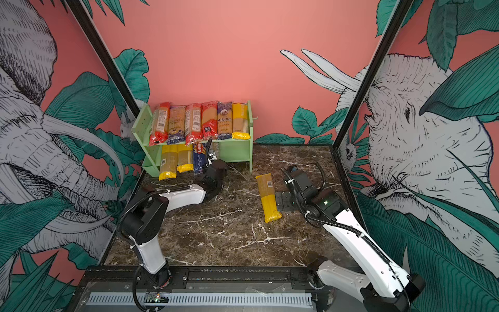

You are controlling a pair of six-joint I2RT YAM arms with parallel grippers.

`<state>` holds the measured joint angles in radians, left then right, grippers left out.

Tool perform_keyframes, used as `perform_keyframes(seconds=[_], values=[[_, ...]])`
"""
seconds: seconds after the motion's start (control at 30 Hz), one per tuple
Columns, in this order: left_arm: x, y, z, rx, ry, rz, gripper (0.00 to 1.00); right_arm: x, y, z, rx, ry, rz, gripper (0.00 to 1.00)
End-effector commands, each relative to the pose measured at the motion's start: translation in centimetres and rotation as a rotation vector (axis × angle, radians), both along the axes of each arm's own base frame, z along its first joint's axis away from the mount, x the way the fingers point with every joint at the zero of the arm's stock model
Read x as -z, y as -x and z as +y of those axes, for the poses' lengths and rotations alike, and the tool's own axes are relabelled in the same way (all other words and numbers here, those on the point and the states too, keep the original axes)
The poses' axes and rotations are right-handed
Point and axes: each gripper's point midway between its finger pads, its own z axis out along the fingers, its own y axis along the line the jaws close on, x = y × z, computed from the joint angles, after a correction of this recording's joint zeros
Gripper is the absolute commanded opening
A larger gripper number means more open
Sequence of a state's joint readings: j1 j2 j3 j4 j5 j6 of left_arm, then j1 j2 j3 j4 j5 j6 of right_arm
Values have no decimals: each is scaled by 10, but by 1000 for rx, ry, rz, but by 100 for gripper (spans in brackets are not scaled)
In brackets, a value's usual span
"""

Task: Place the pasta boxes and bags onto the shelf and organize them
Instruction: 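Set the clear-wrapped pack upright beside the Barilla pack with the left gripper, then open the left gripper and release the clear-wrapped pack against the shelf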

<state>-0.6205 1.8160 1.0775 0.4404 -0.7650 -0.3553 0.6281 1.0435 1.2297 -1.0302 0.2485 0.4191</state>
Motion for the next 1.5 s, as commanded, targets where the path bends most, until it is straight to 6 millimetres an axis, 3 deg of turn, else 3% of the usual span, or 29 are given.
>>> perform_keyframes(seconds=[0.0,0.4,0.43,0.47,0.5,0.9,1.13,1.17,1.27,1.47], values=[[-14,-4,5,-9,20,-18,67,-10,-2,0,12,-19,-20,99],[-21,14,-8,82,43,5,75,-11,0,-5,32,-15,-27,99],[-23,15,-8,83,39,4,78,-11,0,-5,31,-17,-26,99],[-24,16,-9,87,37,4,87,-11,1,-5,29,-22,-25,99],[-26,17,-8,90,36,1,88,-12,2,-5,29,-26,-27,99],[-45,30,-19,155,29,-37,89,-10,7,-8,36,-32,-23,99],[-55,47,-25,182,23,-43,90,-1,6,-5,35,-39,-8,99],[-58,56,-37,215,21,-47,90,1,6,-3,34,-44,-4,99],[-67,72,-46,251,13,-56,90,8,5,1,29,-60,7,99],[-83,122,-50,325,-2,-72,90,28,8,10,17,-85,47,99]])
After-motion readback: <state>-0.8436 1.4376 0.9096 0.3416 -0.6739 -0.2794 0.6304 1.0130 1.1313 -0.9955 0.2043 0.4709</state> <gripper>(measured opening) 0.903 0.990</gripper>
